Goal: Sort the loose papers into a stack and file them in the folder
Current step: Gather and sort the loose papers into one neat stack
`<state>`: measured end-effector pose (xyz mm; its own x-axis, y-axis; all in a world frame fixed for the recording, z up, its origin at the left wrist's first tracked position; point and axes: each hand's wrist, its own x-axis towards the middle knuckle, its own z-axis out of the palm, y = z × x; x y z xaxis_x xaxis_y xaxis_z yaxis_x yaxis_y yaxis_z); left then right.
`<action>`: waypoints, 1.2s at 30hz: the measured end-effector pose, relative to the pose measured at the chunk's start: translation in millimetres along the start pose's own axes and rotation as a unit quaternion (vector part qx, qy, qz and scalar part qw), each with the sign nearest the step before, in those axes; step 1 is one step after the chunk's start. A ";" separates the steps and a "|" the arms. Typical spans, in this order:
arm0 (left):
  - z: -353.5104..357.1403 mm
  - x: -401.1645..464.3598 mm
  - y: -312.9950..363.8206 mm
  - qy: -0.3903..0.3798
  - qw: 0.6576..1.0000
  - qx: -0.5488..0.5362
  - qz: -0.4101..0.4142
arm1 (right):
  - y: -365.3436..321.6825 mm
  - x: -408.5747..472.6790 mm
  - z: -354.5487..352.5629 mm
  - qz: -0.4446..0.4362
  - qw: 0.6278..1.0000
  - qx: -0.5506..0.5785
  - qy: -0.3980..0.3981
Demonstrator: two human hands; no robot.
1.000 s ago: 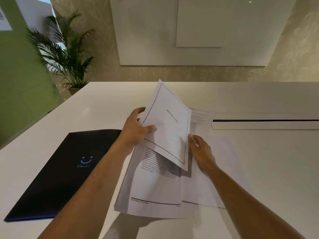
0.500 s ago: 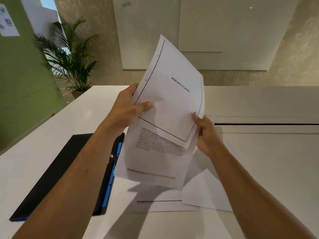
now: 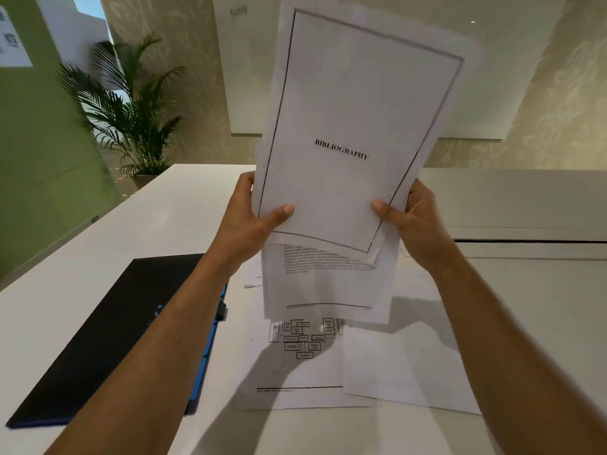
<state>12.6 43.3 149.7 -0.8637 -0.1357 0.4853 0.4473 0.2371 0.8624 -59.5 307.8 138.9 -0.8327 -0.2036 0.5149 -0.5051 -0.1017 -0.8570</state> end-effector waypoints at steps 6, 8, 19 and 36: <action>11.5 -3.7 -24.1 0.021 0.999 0.015 -0.032 | 23.2 -11.8 8.6 0.040 0.998 -0.005 0.047; 12.4 -2.0 -25.7 0.026 0.999 0.028 -0.021 | 20.2 -10.6 9.4 0.025 0.998 0.003 0.064; 27.6 -4.2 -31.7 0.062 0.997 -0.040 -0.018 | 29.7 -10.7 9.0 0.043 0.997 -0.012 0.060; 43.0 -3.6 -28.0 0.125 0.990 -0.067 0.015 | 27.7 -29.2 26.6 -0.010 0.989 -0.092 0.118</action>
<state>-6.8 78.5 117.7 -0.7728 -0.3684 0.5168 0.5130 0.1167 0.8504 -43.1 285.0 99.6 -0.8413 0.0311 0.5397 -0.5361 0.0808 -0.8403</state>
